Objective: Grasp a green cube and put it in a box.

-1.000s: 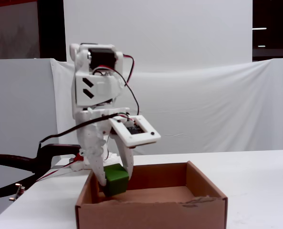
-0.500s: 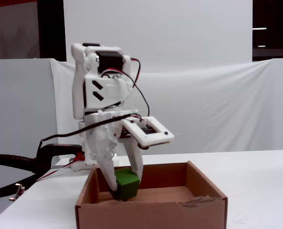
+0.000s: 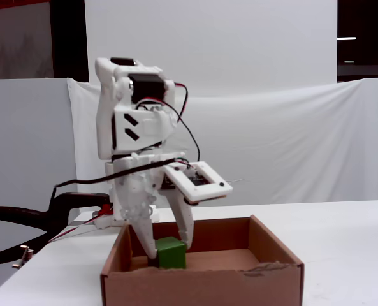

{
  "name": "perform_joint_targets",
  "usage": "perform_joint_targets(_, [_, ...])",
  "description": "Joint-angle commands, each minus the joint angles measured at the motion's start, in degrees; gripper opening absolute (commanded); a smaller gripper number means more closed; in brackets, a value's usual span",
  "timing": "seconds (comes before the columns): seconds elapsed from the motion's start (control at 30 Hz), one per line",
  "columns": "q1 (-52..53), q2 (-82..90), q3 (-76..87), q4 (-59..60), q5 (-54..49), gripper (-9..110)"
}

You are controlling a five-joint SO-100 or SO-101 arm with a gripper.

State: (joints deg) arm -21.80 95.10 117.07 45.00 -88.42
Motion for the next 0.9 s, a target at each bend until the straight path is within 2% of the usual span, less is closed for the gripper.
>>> perform_joint_targets(0.0, [1.05, 3.96, 0.18, -0.26, 0.26, 23])
perform_joint_targets(0.23, [9.05, 16.44, 8.44, -0.70, 3.87, 23])
perform_joint_targets(0.37, [18.81, 28.21, 16.17, 2.55, 6.68, 23])
perform_joint_targets(0.53, [29.97, 50.62, 34.72, 4.04, 9.14, 23])
perform_joint_targets(0.73, [32.70, 73.04, 49.75, 11.51, 13.89, 23])
perform_joint_targets(0.87, [32.70, 79.37, 52.73, 16.35, 16.26, 23])
